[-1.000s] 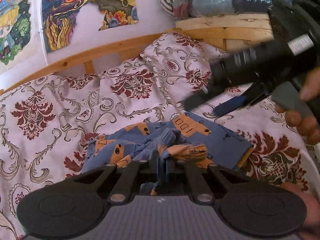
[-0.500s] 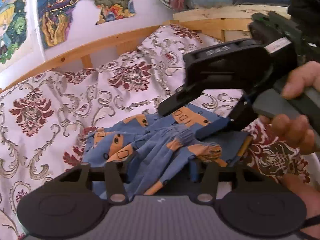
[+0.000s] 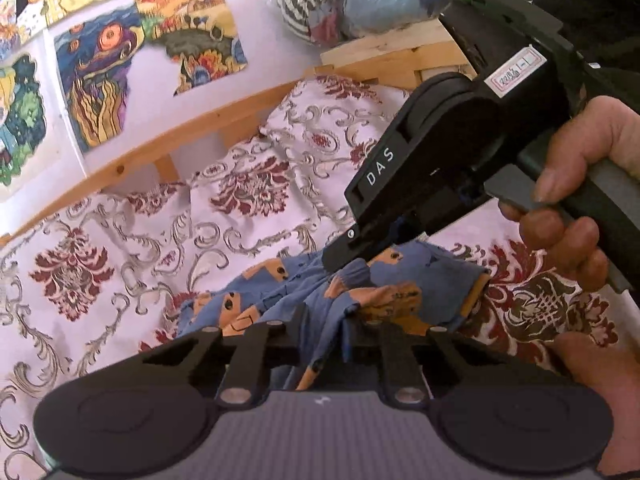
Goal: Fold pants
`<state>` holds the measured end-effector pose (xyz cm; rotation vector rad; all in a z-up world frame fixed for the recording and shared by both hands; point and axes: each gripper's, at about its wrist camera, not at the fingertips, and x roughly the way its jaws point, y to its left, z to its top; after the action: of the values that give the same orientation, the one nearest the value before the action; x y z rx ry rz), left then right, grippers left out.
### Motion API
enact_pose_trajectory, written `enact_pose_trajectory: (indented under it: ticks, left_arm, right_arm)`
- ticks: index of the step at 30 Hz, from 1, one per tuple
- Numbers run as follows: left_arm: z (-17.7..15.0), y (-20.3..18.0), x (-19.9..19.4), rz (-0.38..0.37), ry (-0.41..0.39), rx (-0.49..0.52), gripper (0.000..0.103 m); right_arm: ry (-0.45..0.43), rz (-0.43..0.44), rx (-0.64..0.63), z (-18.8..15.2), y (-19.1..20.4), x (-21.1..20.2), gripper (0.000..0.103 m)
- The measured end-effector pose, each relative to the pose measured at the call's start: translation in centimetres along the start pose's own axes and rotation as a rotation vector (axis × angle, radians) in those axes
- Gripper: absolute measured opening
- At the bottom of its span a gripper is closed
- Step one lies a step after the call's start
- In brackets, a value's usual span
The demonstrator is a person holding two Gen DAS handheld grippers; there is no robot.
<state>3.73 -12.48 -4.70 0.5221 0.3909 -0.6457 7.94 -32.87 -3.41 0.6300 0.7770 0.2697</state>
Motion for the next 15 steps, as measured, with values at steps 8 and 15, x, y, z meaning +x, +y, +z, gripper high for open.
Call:
enact_pose_trajectory:
  ticks: [8, 15]
  left_arm:
    - [1.8, 0.3, 0.0, 0.049, -0.002, -0.059, 0.014]
    - [1.9, 0.3, 0.1, 0.077, 0.003, -0.069, 0.013]
  right_arm:
    - [-0.042, 0.044, -0.01, 0.9, 0.0, -1.6, 0.016]
    - [0.0, 0.102, 0.199, 0.9, -3.1, -1.8, 0.076]
